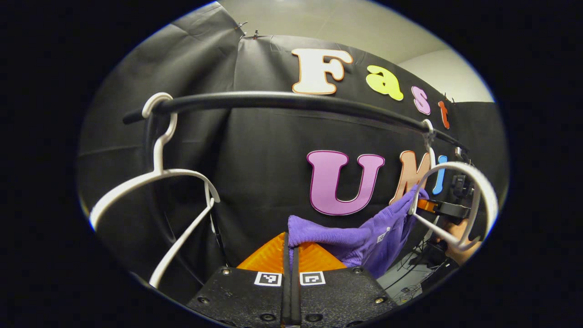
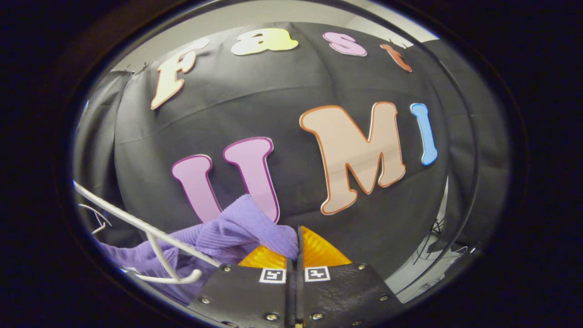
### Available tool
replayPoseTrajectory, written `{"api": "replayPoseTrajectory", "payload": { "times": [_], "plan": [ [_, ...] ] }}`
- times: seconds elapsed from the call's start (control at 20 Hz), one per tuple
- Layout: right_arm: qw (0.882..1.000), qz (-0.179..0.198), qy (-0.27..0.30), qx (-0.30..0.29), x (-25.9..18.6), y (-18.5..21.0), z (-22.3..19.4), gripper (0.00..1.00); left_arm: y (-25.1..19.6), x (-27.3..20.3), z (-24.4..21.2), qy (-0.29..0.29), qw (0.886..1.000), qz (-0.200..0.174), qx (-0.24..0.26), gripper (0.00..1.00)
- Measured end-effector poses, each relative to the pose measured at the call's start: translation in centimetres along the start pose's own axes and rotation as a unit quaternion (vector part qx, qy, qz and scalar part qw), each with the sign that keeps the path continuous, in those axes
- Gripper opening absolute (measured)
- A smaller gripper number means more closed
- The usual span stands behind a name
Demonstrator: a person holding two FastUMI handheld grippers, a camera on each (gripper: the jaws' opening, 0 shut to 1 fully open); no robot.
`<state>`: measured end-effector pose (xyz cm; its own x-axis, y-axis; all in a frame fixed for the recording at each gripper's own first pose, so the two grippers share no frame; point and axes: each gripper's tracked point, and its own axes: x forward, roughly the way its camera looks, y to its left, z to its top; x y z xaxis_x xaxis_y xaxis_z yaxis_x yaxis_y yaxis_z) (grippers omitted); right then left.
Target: Grasp the clothes on the hanger with both hands and then place them into the laundry hamper below.
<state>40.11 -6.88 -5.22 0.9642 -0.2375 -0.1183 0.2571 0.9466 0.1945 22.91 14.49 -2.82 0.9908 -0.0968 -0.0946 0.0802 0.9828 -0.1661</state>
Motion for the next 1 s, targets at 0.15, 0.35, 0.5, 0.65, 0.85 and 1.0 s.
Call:
{"api": "replayPoseTrajectory", "payload": {
  "times": [0.15, 0.35, 0.5, 0.65, 0.85, 1.0],
  "plan": [
    [1.000, 0.003, 0.031, 0.003, 1.0, -0.3, -3.7, 0.01, 0.4, 0.6, -2.8, 0.024, 1.000, 0.009, -0.011, 0.00],
    [0.998, 0.005, 0.061, -0.011, 0.7, -0.6, -8.3, 0.01, 0.9, 0.9, -5.7, 0.042, 0.999, 0.030, 0.003, 0.00],
    [0.996, 0.011, 0.084, -0.013, -1.0, -0.9, -10.2, 0.00, 1.0, 0.2, -7.7, 0.057, 0.997, 0.043, 0.001, 0.00],
    [0.994, 0.030, 0.101, -0.029, -3.7, -1.0, -11.4, 0.01, 1.2, -1.8, -9.3, 0.069, 0.996, 0.059, 0.006, 0.00],
    [0.991, 0.044, 0.118, -0.036, -9.1, -2.2, -12.4, 0.01, 1.0, -6.0, -11.6, 0.090, 0.993, 0.071, 0.005, 0.00],
    [0.990, 0.051, 0.123, -0.045, -13.8, -3.3, -12.6, 0.01, 0.5, -9.9, -13.0, 0.100, 0.992, 0.078, 0.006, 0.00]
  ]
}}
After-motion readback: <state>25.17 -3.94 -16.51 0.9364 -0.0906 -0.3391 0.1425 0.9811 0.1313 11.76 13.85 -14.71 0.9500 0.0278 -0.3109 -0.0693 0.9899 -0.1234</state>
